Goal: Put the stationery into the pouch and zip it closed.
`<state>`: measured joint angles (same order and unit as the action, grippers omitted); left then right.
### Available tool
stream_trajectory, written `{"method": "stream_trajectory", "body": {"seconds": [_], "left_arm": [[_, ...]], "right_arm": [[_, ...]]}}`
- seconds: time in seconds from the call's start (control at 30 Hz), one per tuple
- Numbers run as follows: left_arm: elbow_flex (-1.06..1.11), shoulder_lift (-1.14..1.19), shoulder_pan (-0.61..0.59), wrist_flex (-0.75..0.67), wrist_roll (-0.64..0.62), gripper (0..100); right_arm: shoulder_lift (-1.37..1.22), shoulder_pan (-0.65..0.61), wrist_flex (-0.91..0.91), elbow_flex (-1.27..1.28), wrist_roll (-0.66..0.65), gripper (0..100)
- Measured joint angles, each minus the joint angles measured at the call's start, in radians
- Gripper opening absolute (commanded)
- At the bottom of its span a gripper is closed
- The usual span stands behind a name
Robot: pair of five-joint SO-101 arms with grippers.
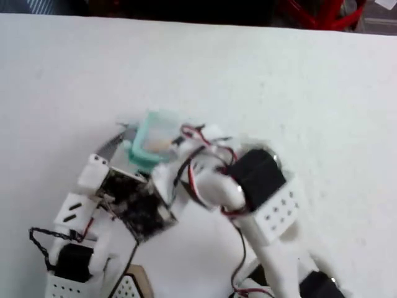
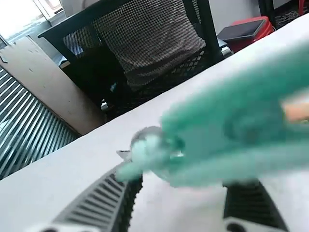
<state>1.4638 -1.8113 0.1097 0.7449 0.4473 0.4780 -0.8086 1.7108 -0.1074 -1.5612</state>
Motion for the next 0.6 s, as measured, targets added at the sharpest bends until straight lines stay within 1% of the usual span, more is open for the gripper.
{"method": "stream_trajectory", "body": {"seconds": [0.07,0.13,0.23,0.3,0.47,0.6], "left_arm": [[-0.043,0.0,0.0,0.058,0.0,27],[-0.123,0.0,0.0,0.157,0.0,27],[-0.259,-0.002,-0.002,0.307,0.0,27],[-0.321,-0.003,-0.002,0.382,0.0,27],[-0.419,-0.015,0.002,0.52,-0.002,27],[-0.5,-0.015,0.002,0.601,0.006,27]], "right_arm": [[0.026,-0.006,-0.002,0.018,-0.009,1.7],[0.048,-0.003,-0.005,0.025,-0.014,1.7],[0.052,0.038,0.0,0.028,-0.017,1.7],[0.054,0.063,-0.006,0.044,-0.017,1.7],[0.075,0.071,-0.006,0.098,-0.017,1.7],[0.078,0.098,-0.006,0.16,-0.017,1.7]]}}
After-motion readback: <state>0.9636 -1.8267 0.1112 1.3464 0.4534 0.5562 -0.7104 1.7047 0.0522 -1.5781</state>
